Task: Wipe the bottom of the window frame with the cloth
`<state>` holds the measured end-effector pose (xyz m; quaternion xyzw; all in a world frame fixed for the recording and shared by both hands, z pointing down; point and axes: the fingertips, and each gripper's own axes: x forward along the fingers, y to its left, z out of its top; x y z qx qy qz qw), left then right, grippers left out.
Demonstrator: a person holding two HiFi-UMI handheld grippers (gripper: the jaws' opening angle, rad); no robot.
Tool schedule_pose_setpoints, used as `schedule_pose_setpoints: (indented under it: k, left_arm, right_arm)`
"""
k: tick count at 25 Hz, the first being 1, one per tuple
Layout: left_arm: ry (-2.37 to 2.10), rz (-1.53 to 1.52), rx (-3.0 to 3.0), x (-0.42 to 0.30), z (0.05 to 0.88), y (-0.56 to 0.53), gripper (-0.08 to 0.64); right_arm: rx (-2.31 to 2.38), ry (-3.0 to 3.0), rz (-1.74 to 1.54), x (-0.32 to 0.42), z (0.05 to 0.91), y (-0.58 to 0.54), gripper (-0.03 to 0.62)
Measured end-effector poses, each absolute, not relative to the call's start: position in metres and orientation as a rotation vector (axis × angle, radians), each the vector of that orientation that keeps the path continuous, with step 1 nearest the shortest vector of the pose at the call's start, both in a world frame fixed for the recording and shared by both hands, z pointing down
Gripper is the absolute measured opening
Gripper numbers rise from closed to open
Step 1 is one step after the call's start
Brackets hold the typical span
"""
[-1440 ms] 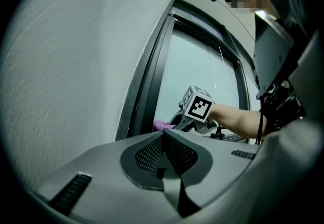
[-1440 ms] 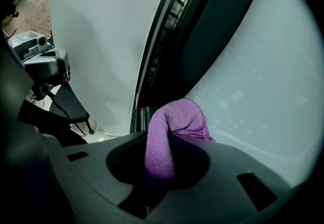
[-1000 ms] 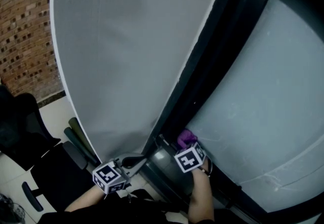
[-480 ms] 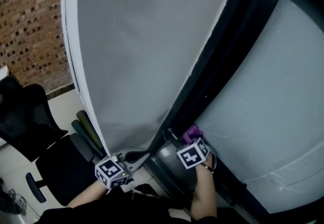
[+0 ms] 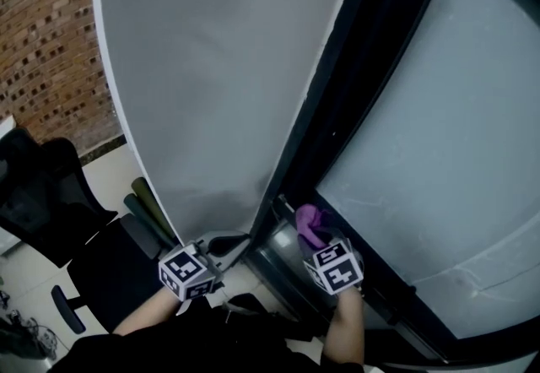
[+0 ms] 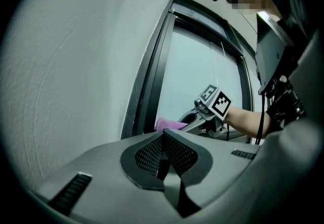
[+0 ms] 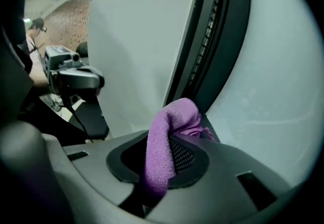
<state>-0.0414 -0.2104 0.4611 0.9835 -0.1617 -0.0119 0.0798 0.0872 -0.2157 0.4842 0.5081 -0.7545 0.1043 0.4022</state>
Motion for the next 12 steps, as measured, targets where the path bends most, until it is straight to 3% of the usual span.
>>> schedule_pose_setpoints:
  k: [4,12]
  left_arm:
    - [-0.483,-0.031,2.932,-0.040,0.457,-0.214,0.001]
    - [-0.520,-0.216,2.964,-0.047,0.417,-0.223,0.001]
  right_arm:
    - [1.380,-2.168,0.337,0.077,0.463,-0.204,0.081]
    - [1.671,-2.326,0.139,0.089,0.402,-0.180,0.081]
